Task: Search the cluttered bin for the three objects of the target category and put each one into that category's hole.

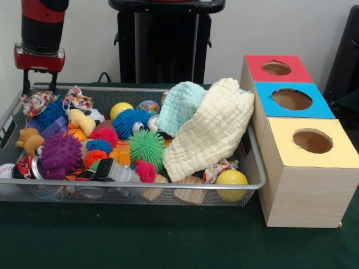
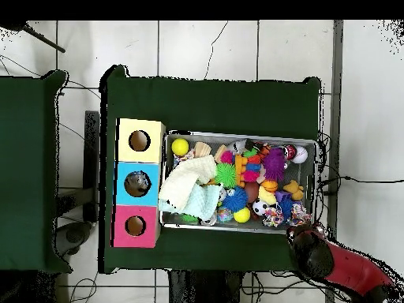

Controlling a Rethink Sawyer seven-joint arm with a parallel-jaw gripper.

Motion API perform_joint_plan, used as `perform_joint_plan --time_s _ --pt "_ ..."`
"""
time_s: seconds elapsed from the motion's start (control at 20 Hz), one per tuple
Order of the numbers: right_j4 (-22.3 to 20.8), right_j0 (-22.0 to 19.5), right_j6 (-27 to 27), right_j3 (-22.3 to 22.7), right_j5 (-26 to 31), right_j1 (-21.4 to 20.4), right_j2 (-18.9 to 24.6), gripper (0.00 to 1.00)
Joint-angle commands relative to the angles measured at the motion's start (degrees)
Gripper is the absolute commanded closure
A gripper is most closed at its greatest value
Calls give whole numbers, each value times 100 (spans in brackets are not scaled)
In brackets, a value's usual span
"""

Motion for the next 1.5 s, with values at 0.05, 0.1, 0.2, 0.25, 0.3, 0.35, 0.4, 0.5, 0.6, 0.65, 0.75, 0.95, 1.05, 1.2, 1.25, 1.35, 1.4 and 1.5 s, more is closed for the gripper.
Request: perform_joint_plan --time_s 0.05,0.1,0.2,0.25,0.3,0.35,0.4,0.5,0.6,0.65,0.75,0.95,1.05,1.2,1.25,1.35,1.4,1.5 --pt "-448 -306 75 -557 596 57 -91 0" --pt "-471 -337 132 -582 484 93 -90 0" --pt "-517 -497 284 -643 41 235 49 0" --pt "-498 -630 387 -641 -201 302 171 0" --pt "-452 -772 514 -606 -422 346 289 0" --pt "-404 -888 616 -589 -565 397 375 0" --pt "-400 -916 639 -593 -611 412 400 0" --pt "-382 -929 648 -601 -591 416 422 0" --pt "-320 -1007 603 -572 -420 396 515 0" --pt "-296 -1028 605 -565 -395 408 572 0" --pt "-279 -1239 619 -510 -468 455 803 0" --pt "-372 -1716 564 -411 -653 581 1323 0" --pt "-362 -1848 554 -365 -630 593 1485 0" --pt "-191 -1752 680 -229 -431 367 1418 0" --pt "-91 -1692 734 -162 -291 254 1389 0" --pt "151 -1711 824 19 44 39 1458 0" --pt "250 -1755 858 80 146 -13 1518 0" --pt "394 -1857 875 172 266 -31 1681 0"
